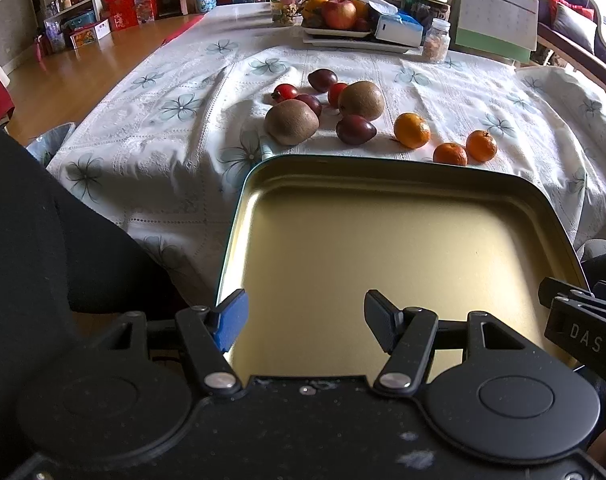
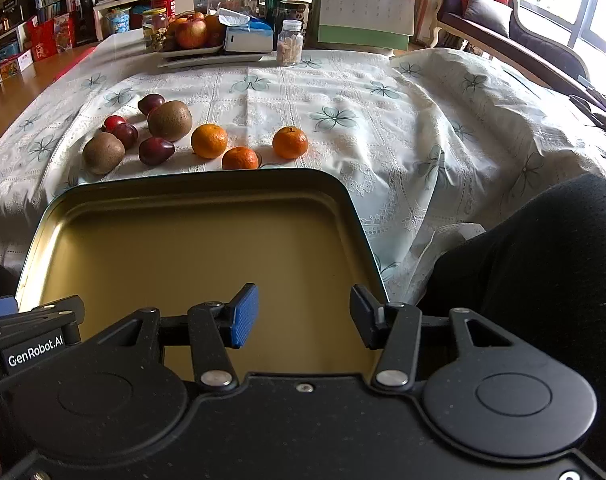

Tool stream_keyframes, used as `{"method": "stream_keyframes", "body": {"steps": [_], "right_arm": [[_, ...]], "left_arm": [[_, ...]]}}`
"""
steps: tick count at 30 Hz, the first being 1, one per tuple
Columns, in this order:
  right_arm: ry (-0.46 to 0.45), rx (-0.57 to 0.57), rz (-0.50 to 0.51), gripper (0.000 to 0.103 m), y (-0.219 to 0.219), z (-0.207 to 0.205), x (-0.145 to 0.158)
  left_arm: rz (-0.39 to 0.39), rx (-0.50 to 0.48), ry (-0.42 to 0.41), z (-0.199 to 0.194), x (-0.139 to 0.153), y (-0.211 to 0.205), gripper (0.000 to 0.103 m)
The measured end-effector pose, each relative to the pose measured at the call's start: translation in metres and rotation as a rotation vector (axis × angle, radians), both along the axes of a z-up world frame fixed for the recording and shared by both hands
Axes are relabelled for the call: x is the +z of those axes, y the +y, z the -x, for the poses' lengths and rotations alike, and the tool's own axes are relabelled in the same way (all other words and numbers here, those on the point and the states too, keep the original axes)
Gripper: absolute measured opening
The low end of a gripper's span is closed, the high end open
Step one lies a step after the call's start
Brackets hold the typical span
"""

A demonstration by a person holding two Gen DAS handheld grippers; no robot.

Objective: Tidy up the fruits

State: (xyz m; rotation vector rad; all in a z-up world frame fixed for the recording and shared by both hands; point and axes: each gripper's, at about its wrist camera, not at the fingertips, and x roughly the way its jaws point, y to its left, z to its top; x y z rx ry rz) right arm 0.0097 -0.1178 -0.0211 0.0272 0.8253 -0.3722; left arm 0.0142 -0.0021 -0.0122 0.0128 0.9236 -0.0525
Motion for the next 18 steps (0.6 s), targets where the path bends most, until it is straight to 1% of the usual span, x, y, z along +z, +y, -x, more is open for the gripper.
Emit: {"method": "stream_keyframes", "body": {"steps": [18], "right_arm": [[0.009, 0.002, 0.001, 0.057, 0.0000, -0.0002, -0.0020]], "left_arm": [[0.004, -0.005, 0.007, -0.0010, -0.0029, -0.0012, 0.066]]}}
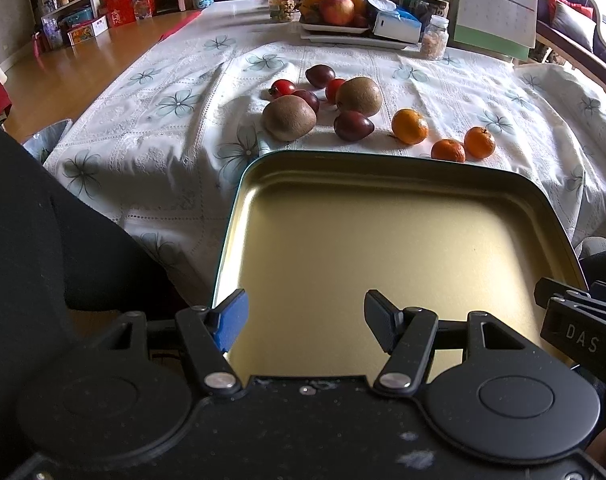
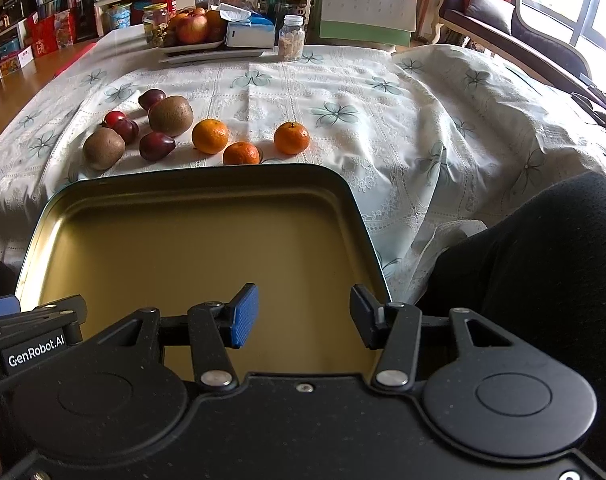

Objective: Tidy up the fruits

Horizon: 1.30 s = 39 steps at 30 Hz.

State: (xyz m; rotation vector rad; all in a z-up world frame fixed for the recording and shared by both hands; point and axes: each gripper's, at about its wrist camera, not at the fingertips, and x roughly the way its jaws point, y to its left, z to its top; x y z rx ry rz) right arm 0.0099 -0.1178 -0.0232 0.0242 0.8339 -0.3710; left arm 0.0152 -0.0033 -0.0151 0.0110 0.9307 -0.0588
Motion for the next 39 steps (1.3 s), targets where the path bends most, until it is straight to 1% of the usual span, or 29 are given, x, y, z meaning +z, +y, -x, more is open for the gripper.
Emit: {"method": "stream_keyframes", "body": {"steps": [12, 16, 18, 23, 25, 28, 31, 35, 39], "right_arm": [[0.022, -0.002, -0.010, 0.057, 0.000, -0.002, -0.001], [0.035, 0.010, -0.051, 0.057, -0.004, -0.003, 0.000], [0.047, 0.015, -0.072, 0.057, -0.006, -0.003, 0.000], [0.038, 0.051, -0.108, 0.057, -0.008, 0.000, 0.005], [0.031, 0.067, -0.099, 0.057, -0.005, 0.002, 0.006], [0.045, 0.095, -0.093, 0.058, -0.001, 0.001, 0.007], [0.057, 0.120, -0.083, 0.058, 0.003, 0.000, 0.008], [0.076, 0.124, -0.081, 0.058, 0.005, -0.002, 0.009], [0.108, 0.106, -0.132, 0.058, -0.002, -0.008, 0.007]], "left_arm": [[0.001, -0.021, 0.008, 0.000, 0.000, -0.002, 0.066], [0.033, -0.032, 0.029, -0.001, 0.001, 0.001, 0.066], [0.033, -0.024, 0.040, -0.002, 0.001, 0.002, 0.066], [0.051, -0.031, 0.056, -0.003, 0.002, 0.005, 0.066], [0.054, -0.034, 0.056, -0.002, 0.003, 0.005, 0.066], [0.042, -0.036, 0.052, 0.000, 0.005, 0.003, 0.066], [0.041, -0.040, 0.030, 0.002, 0.009, 0.003, 0.066], [0.045, -0.016, 0.015, 0.002, 0.012, 0.006, 0.066], [0.077, 0.008, 0.035, -0.004, 0.015, 0.012, 0.063]]}}
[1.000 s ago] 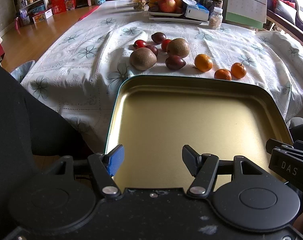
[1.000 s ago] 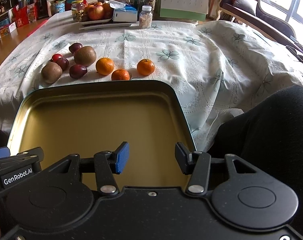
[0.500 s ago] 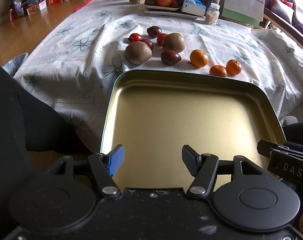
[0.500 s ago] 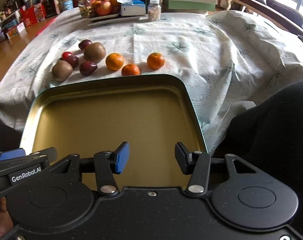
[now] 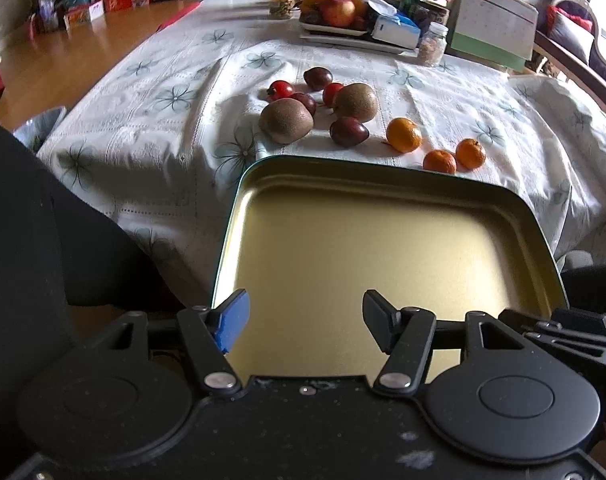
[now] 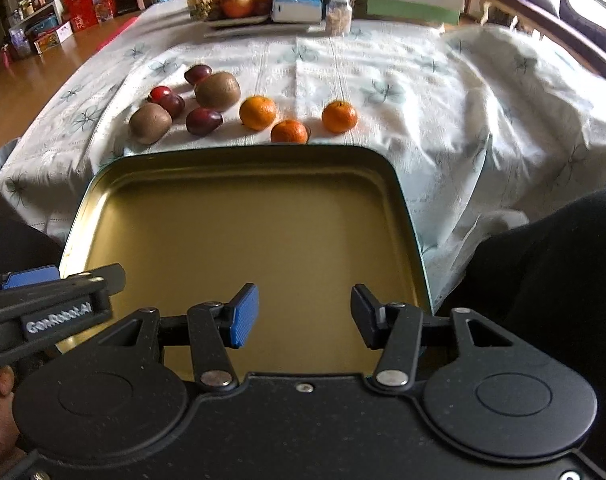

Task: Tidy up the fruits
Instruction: 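Move left gripper to a brown kiwi while right gripper approaches a mandarin orange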

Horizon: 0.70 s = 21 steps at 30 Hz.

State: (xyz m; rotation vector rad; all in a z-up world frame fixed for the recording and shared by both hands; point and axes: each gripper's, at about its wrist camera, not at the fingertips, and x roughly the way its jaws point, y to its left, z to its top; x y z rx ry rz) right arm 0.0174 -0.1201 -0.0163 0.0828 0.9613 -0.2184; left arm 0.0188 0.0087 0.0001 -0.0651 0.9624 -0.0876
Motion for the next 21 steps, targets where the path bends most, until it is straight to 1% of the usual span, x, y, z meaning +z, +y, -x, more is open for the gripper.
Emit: {"method": "stream_keyframes", "body": {"steps": [4, 5, 9, 11, 15, 21], "right_arm": [[-0.008, -0.033, -0.082, 0.058, -0.014, -0.010, 0.006], [-0.016, -0.036, -0.089, 0.058, -0.018, -0.013, 0.009], [-0.070, -0.054, -0.068, 0.058, -0.026, -0.033, 0.020], [-0.082, -0.065, -0.067, 0.058, -0.031, -0.047, 0.023], [-0.085, -0.087, -0.065, 0.058, -0.044, -0.075, 0.026], [-0.066, -0.120, -0.079, 0.058, -0.064, -0.119, 0.028]], "left_arm": [[-0.001, 0.006, 0.014, -0.011, 0.006, 0.003, 0.063], [-0.003, 0.008, 0.016, -0.016, 0.008, 0.004, 0.063], [-0.003, 0.023, 0.021, -0.039, 0.015, 0.010, 0.059], [-0.001, 0.034, 0.028, -0.056, 0.019, 0.013, 0.059], [-0.013, 0.039, 0.032, -0.085, 0.026, 0.012, 0.059], [-0.049, 0.005, 0.026, -0.141, 0.042, 0.007, 0.059]]}}
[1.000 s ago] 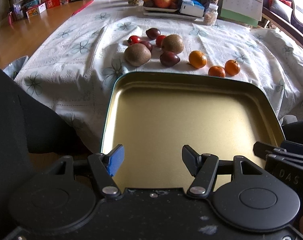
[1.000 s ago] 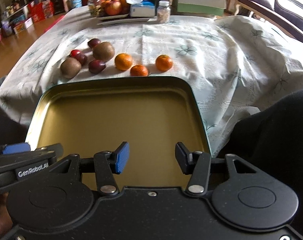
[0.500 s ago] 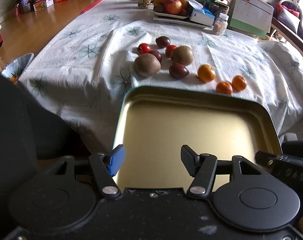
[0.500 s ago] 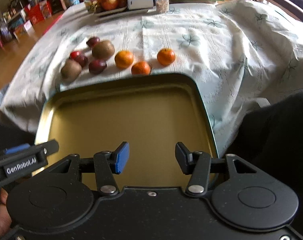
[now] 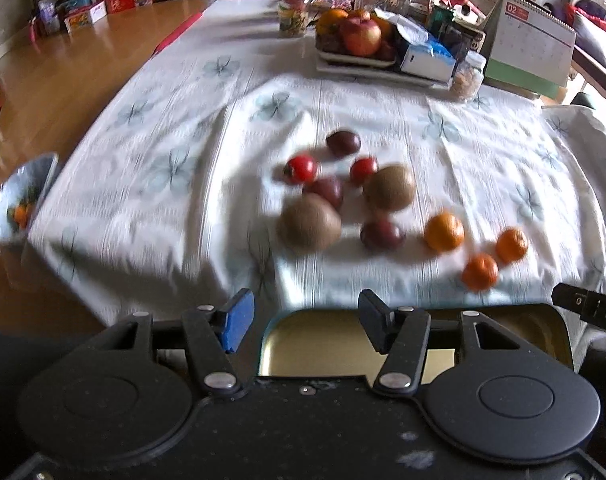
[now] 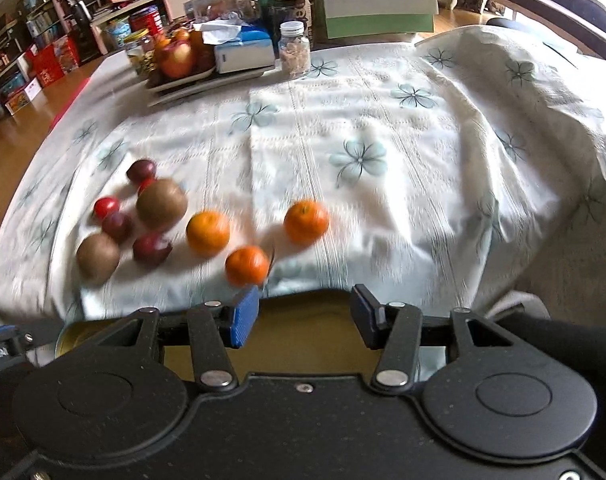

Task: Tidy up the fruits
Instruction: 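Move left gripper to a brown kiwi while right gripper approaches a mandarin orange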

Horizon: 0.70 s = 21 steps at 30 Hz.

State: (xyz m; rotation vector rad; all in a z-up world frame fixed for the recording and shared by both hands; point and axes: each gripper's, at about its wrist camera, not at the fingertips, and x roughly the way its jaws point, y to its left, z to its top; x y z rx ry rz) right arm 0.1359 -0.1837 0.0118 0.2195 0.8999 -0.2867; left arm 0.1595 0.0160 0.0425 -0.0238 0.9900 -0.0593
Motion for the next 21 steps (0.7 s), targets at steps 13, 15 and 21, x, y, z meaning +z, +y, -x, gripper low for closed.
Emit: {"method": "stream_keyframes", "body": {"steps": [13, 15, 21], "right_arm": [[0.050, -0.054, 0.002, 0.058, -0.024, -0.074, -0.018], [0.056, -0.052, 0.003, 0.058, -0.026, -0.077, -0.023], [0.039, -0.025, 0.033, 0.058, -0.026, -0.081, -0.034]], "left_arm": [[-0.018, -0.001, -0.021, -0.083, -0.008, -0.011, 0.059], [-0.012, 0.003, -0.008, -0.085, -0.019, -0.009, 0.059], [-0.046, -0.008, 0.021, -0.089, -0.041, -0.005, 0.059]]}}
